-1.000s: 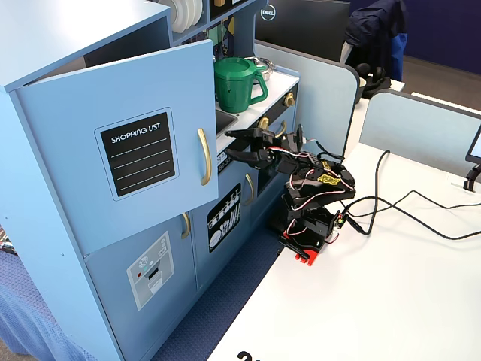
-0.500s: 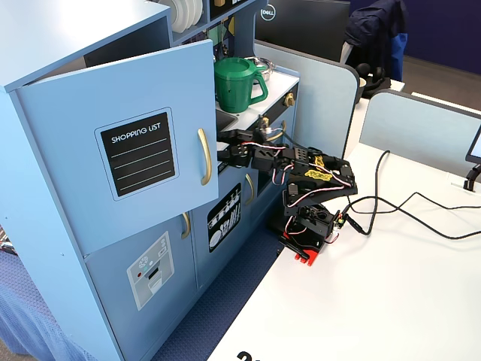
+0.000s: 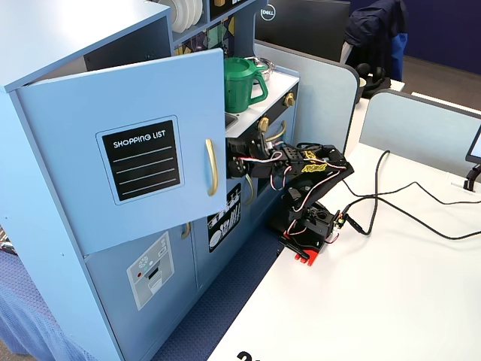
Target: Open the left cabinet door
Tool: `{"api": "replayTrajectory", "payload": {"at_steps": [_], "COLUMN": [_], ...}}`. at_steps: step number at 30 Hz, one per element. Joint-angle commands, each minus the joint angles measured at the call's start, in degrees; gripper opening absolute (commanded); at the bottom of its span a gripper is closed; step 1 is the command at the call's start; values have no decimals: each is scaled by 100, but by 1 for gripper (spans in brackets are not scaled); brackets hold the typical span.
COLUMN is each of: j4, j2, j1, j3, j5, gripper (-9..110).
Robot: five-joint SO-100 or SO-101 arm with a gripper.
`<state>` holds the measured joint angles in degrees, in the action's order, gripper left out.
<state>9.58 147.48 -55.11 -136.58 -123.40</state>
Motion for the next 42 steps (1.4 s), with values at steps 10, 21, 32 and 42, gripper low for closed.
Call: {"api": "replayTrajectory", "payload": {"at_steps": [10,21,32,42], "j4": [527,773,-176,-3832], "j2": [-237,-413,132,1503], "j1": [-677,-1318,1652,4878], "j3": [457,483,378,-940], "j5": [-404,-738,703,2479], "gripper": [13,13,13,12]}}
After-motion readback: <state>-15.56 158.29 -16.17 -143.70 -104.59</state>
